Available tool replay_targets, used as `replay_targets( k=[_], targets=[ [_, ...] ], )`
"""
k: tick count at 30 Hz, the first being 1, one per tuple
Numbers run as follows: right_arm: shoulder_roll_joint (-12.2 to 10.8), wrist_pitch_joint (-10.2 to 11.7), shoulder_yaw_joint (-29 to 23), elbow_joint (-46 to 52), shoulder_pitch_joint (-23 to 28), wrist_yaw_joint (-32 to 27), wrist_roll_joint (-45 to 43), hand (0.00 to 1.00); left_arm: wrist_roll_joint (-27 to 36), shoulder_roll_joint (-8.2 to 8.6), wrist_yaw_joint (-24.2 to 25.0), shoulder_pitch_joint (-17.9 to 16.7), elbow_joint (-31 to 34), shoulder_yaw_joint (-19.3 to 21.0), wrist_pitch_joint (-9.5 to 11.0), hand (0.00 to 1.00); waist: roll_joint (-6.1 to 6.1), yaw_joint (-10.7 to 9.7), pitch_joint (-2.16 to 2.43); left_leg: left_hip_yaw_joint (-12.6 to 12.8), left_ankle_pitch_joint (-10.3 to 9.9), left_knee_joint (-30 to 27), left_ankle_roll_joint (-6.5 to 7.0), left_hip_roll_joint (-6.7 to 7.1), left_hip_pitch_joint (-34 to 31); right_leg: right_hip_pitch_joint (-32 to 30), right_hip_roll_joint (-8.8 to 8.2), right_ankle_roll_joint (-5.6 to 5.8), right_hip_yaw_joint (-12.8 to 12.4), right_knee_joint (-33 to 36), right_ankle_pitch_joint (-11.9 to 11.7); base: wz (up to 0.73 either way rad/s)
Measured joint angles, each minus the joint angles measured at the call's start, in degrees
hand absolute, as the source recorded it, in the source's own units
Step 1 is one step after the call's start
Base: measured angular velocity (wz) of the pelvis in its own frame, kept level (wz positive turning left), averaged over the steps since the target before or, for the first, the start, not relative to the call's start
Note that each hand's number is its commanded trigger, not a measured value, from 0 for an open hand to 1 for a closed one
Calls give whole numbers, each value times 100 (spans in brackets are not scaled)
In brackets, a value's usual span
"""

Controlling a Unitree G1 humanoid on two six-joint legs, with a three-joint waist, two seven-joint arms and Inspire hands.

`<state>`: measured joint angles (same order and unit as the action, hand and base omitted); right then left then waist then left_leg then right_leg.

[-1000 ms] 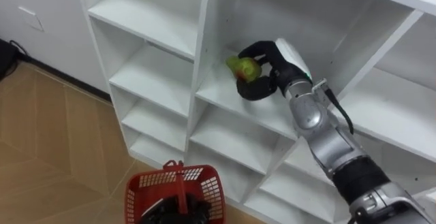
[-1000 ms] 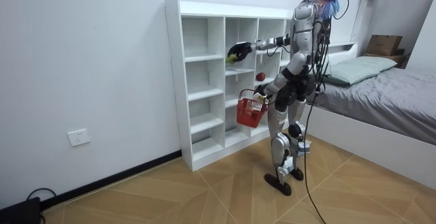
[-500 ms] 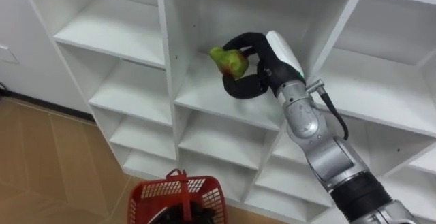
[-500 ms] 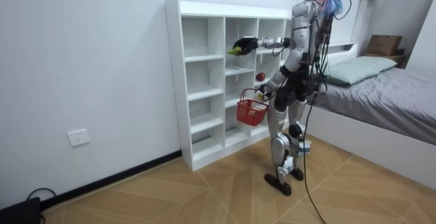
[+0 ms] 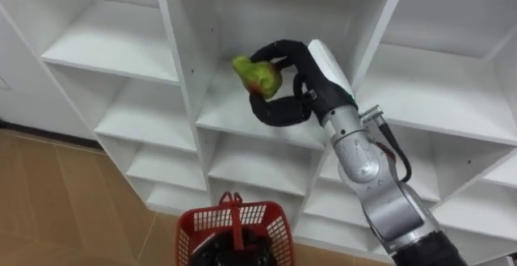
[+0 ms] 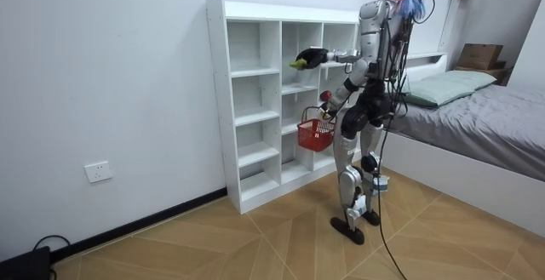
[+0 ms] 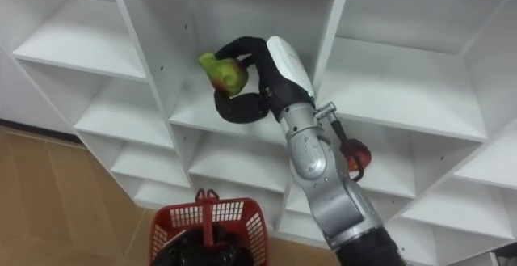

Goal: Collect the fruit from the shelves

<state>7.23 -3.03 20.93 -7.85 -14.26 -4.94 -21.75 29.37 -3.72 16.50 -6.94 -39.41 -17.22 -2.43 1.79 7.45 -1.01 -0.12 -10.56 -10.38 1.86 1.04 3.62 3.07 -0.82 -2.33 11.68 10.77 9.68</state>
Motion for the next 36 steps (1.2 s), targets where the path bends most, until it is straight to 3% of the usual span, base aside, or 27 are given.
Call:
replay_targets(
  k=[12, 21, 28, 32, 36],
  targets=[
    [-15, -2, 36, 342, 396, 408, -107, 100, 24, -11, 0, 83, 73, 9, 0, 100, 28, -111, 25, 319, 0, 0, 0, -24, 124, 34, 10, 13, -223, 13, -13, -10],
    [6, 118, 8, 709, 727, 542, -101, 100, 38, -72, 1, 135, 74, 17, 7, 100, 14, -348, 19, 445, -40, 77, 52, -58, 219, 67, 52, 36, -313, 1, -53, -4],
    [119, 114, -86, 708, 1132, 674, -82, 100, 42, -143, -3, 129, 72, -2, 4, 100, -58, -549, 12, 526, -43, 98, 57, -74, 194, -8, 74, 32, -401, 9, -76, -8],
    [133, 134, -89, 709, 1141, 841, -67, 100, 42, -134, -8, 130, 72, -65, 4, 100, -128, -587, 46, 624, -45, 100, 55, -90, 215, -19, 97, 27, -499, 10, -78, -12],
    [141, 137, -102, 709, 1177, 894, -72, 100, 42, -124, -9, 130, 126, -104, 4, 100, -130, -602, 50, 645, -45, 100, 55, -90, 220, -31, 101, 26, -539, 3, -79, -5]
  ],
)
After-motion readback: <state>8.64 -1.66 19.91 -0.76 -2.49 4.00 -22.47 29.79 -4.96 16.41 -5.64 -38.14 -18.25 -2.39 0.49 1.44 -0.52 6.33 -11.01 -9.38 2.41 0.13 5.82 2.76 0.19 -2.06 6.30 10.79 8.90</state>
